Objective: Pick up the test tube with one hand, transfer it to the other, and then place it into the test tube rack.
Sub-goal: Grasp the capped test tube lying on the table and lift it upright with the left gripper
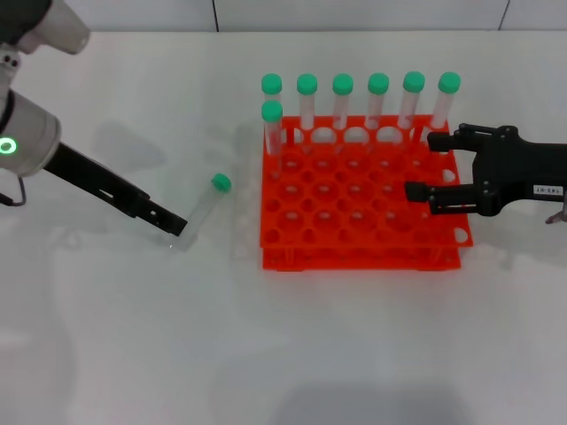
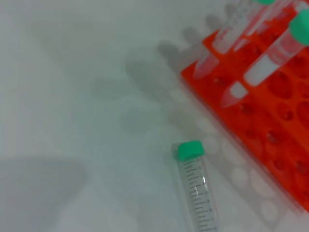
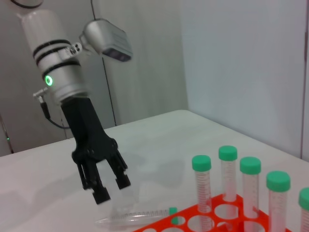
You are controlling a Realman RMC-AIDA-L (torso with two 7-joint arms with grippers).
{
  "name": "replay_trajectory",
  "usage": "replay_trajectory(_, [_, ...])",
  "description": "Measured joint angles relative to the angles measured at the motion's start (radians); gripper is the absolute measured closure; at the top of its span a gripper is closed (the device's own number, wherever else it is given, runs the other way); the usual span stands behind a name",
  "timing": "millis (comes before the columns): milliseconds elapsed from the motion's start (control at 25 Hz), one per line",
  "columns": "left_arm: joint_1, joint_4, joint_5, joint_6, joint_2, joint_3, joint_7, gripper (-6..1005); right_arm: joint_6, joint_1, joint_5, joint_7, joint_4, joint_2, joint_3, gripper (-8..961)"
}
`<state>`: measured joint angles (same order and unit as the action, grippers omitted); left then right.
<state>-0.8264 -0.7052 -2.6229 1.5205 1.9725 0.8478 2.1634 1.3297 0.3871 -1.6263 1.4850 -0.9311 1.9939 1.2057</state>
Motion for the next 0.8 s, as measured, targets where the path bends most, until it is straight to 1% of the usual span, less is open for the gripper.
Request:
replay_trajectory(160, [-0.008,0.01,-0.001,-0.018,0.017,0.006,0.007,144,0.0,0.0,0.0,-0.003,0.0,0.004,0.0,97])
replay_trajectory(320, [-0.01,0.017,0.0,-0.029,0.028,0.006,0.012,146,0.0,0.001,-0.001,-0.006,0.0,0.005,0.0,97])
replay_trajectory(800, [-0.014,0.058,-0.008,-0.057,0.028,0.013,0.022,152,0.0,-0.001,0.001,-0.015,0.0,0.006,0.0,98])
